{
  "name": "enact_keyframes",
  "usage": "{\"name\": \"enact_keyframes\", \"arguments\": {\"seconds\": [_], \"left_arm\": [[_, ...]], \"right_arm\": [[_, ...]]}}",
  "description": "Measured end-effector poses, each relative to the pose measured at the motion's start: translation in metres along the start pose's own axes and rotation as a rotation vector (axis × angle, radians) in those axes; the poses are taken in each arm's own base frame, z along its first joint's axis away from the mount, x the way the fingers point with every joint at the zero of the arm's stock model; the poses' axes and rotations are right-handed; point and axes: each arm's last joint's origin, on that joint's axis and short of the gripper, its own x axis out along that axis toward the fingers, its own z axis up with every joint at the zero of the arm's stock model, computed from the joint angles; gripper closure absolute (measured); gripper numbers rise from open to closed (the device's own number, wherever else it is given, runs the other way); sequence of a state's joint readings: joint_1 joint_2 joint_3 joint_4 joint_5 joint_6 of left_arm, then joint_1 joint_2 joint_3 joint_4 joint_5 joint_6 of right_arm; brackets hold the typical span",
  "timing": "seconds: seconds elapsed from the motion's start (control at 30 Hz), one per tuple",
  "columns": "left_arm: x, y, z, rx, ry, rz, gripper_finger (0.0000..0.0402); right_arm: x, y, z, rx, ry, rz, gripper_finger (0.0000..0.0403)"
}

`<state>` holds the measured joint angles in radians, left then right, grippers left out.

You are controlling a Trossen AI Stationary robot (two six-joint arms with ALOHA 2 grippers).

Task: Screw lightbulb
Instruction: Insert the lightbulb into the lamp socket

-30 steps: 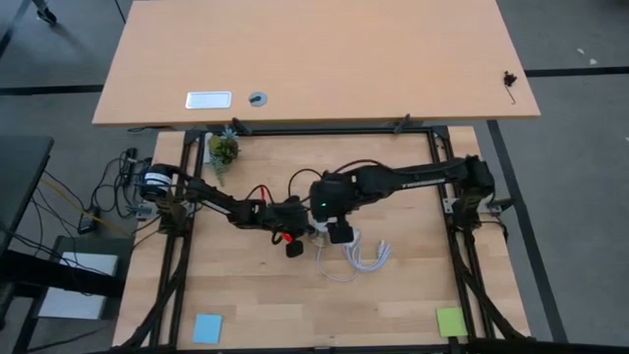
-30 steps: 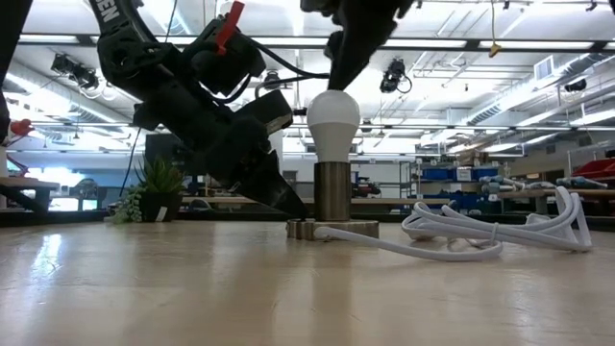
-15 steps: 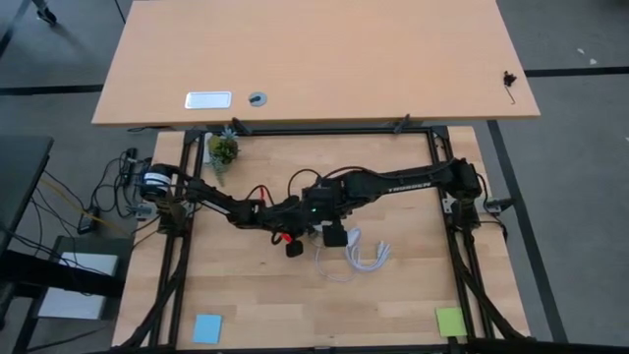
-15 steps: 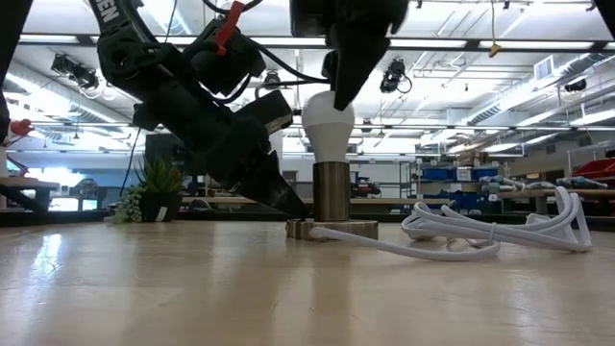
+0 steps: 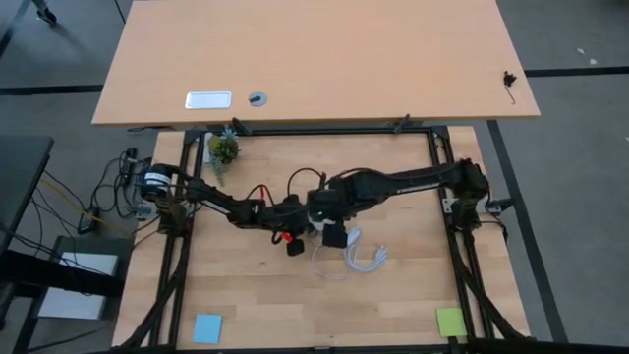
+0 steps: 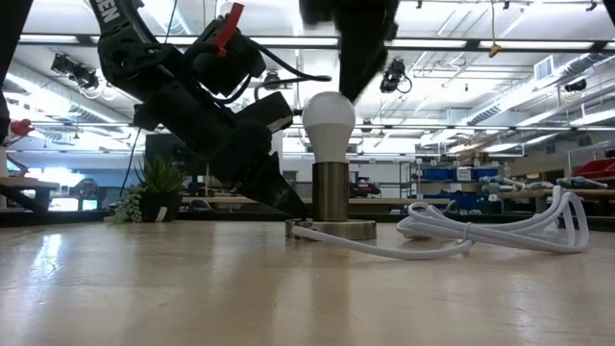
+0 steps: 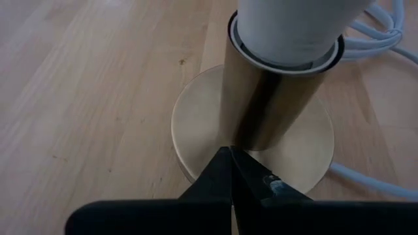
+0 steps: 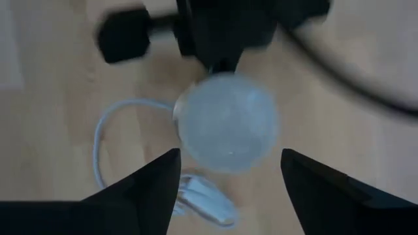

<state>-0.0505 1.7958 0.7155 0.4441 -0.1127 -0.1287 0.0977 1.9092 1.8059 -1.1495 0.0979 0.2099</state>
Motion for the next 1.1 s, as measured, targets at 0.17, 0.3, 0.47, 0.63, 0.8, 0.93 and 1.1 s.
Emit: {"name": "enact_keyframes", "arguments": {"seconds": [0.17,0.3,0.47,0.63,0.8,0.93,1.1], "left_arm": [[0.0,0.0,0.0,0.002,0.0,0.0,0.0402],[0.0,0.0,0.0,0.013,0.001,-0.001,0.0402],[0.0,0.0,0.0,0.013,0.001,-0.001,0.0402],[0.0,0.0,0.0,0.013,0.001,-0.001,0.0402],[0.0,0.0,0.0,0.013,0.001,-0.001,0.0402],[0.0,0.0,0.0,0.013,0.001,-0.001,0.0402],[0.0,0.0,0.0,0.013,0.001,-0.001,0.0402]], "right_arm": [[-0.016,-0.002,0.007,-0.202,-0.126,-0.001,0.0128],[-0.01,-0.005,0.011,-0.384,-0.132,0.069,0.0129],[0.006,-0.01,0.01,-0.481,-0.129,0.099,0.0134],[0.007,-0.016,0.011,-0.498,-0.132,0.081,0.0139],[0.007,-0.015,0.011,-0.53,-0.132,0.093,0.0148],[0.013,-0.015,0.007,-0.557,-0.111,0.098,0.0154],[0.018,-0.015,0.005,-0.553,-0.115,0.1,0.0158]]}}
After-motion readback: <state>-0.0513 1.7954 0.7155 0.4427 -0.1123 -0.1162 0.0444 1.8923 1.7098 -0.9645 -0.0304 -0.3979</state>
